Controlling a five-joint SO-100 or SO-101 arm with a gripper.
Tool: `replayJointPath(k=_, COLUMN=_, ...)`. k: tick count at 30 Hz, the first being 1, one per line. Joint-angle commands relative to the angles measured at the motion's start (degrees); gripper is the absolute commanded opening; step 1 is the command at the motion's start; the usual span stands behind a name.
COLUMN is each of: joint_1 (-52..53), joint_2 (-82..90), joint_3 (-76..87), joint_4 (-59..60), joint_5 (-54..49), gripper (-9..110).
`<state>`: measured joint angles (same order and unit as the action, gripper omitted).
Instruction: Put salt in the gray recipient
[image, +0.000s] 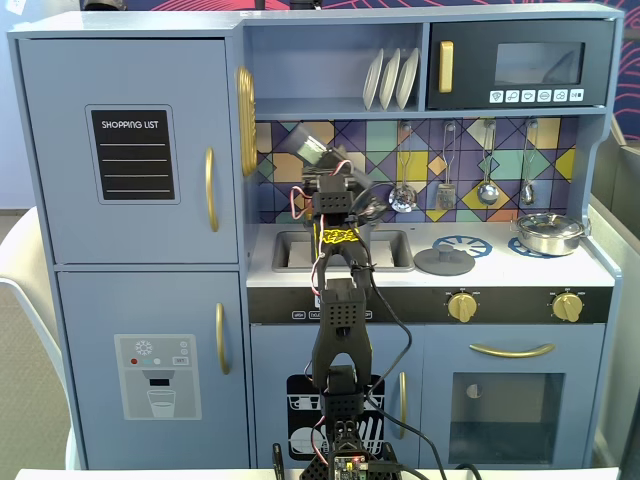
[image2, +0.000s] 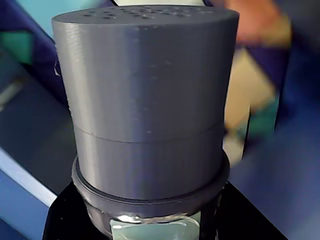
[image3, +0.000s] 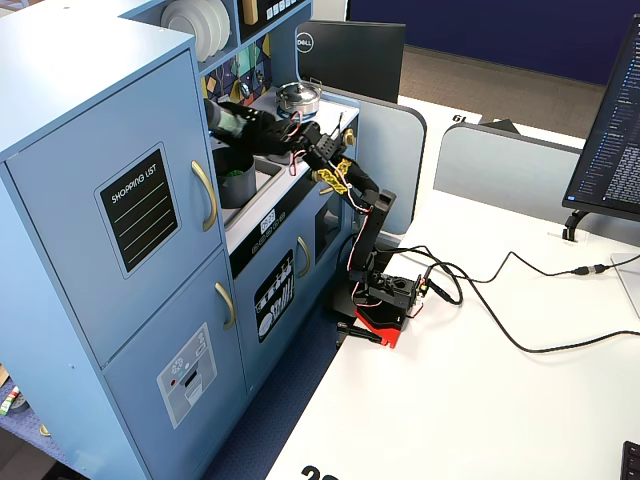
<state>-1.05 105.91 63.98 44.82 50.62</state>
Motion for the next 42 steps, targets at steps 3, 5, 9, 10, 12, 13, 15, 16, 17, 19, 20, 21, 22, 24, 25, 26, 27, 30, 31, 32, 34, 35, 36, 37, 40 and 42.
replayJointPath(k=3, joint_1=-1.3, joint_2=-0.8, joint_3=-4.7, joint_4=-11.4, joint_5=8.8, gripper=0)
replayJointPath(k=5, joint_1=-1.0, joint_2=-1.1, joint_3=-5.9, joint_4=-7.2, joint_5=9.6, gripper=0)
replayJointPath(k=9, joint_1=0.6, joint_2=-3.7, joint_3=-10.8, joint_4=9.2, joint_5=13.5, gripper=0)
replayJointPath(k=10, joint_1=0.4, joint_2=-3.9, joint_3=-10.6, joint_4=10.5, joint_5=14.4, gripper=0)
replayJointPath(k=12, joint_1=-1.0, joint_2=-4.0, joint_3=-9.1, joint_4=7.5, joint_5=15.0, gripper=0)
replayJointPath(k=13, joint_1=-1.7, joint_2=-3.6, joint_3=-7.6, joint_4=3.3, joint_5=14.8, gripper=0)
replayJointPath(k=15, joint_1=-2.5, joint_2=-2.1, joint_3=-3.6, joint_4=-8.3, joint_5=14.0, gripper=0)
replayJointPath(k=16, joint_1=-2.9, joint_2=-2.0, joint_3=-2.7, joint_4=-13.4, joint_5=13.7, gripper=0)
replayJointPath(k=17, joint_1=-3.3, joint_2=-2.1, joint_3=-2.9, joint_4=-16.4, joint_5=13.3, gripper=0)
replayJointPath(k=19, joint_1=-3.3, joint_2=-3.1, joint_3=-4.8, joint_4=-16.7, joint_5=12.7, gripper=0)
replayJointPath(k=20, joint_1=-2.6, joint_2=-3.5, joint_3=-5.9, joint_4=-14.1, joint_5=13.0, gripper=0)
replayJointPath(k=21, joint_1=-2.0, joint_2=-3.9, joint_3=-7.4, joint_4=-9.6, joint_5=13.6, gripper=0)
replayJointPath(k=22, joint_1=-1.4, joint_2=-4.3, joint_3=-8.9, joint_4=-4.4, joint_5=14.5, gripper=0)
replayJointPath(k=24, joint_1=-0.4, joint_2=-4.8, joint_3=-9.9, joint_4=4.0, joint_5=16.0, gripper=0)
replayJointPath(k=25, joint_1=-0.2, joint_2=-4.8, joint_3=-9.8, joint_4=6.8, joint_5=16.6, gripper=0)
replayJointPath(k=26, joint_1=-0.2, joint_2=-4.9, joint_3=-9.6, joint_4=8.1, joint_5=17.1, gripper=0)
replayJointPath(k=27, joint_1=-0.6, joint_2=-4.7, joint_3=-8.8, joint_4=7.6, joint_5=16.9, gripper=0)
replayJointPath(k=30, joint_1=-2.9, joint_2=-3.1, joint_3=-4.5, joint_4=-2.9, joint_5=14.5, gripper=0)
replayJointPath(k=31, joint_1=-3.8, joint_2=-2.1, joint_3=-2.4, joint_4=-8.6, joint_5=12.7, gripper=0)
replayJointPath(k=32, joint_1=-4.4, joint_2=-1.3, joint_3=-1.0, joint_4=-13.9, joint_5=11.2, gripper=0)
replayJointPath(k=34, joint_1=-4.8, joint_2=-1.1, joint_3=-0.9, joint_4=-19.9, joint_5=8.8, gripper=0)
replayJointPath(k=35, joint_1=-4.2, joint_2=-1.3, joint_3=-1.8, joint_4=-19.9, joint_5=8.4, gripper=0)
replayJointPath(k=36, joint_1=-3.4, joint_2=-1.6, joint_3=-3.2, joint_4=-17.4, joint_5=8.8, gripper=0)
replayJointPath(k=37, joint_1=-2.5, joint_2=-1.8, joint_3=-4.7, joint_4=-13.2, joint_5=9.8, gripper=0)
replayJointPath(k=40, joint_1=0.2, joint_2=-2.7, joint_3=-7.8, joint_4=2.8, joint_5=13.7, gripper=0)
replayJointPath(k=42, joint_1=0.9, joint_2=-2.9, joint_3=-6.9, joint_4=7.7, joint_5=15.0, gripper=0)
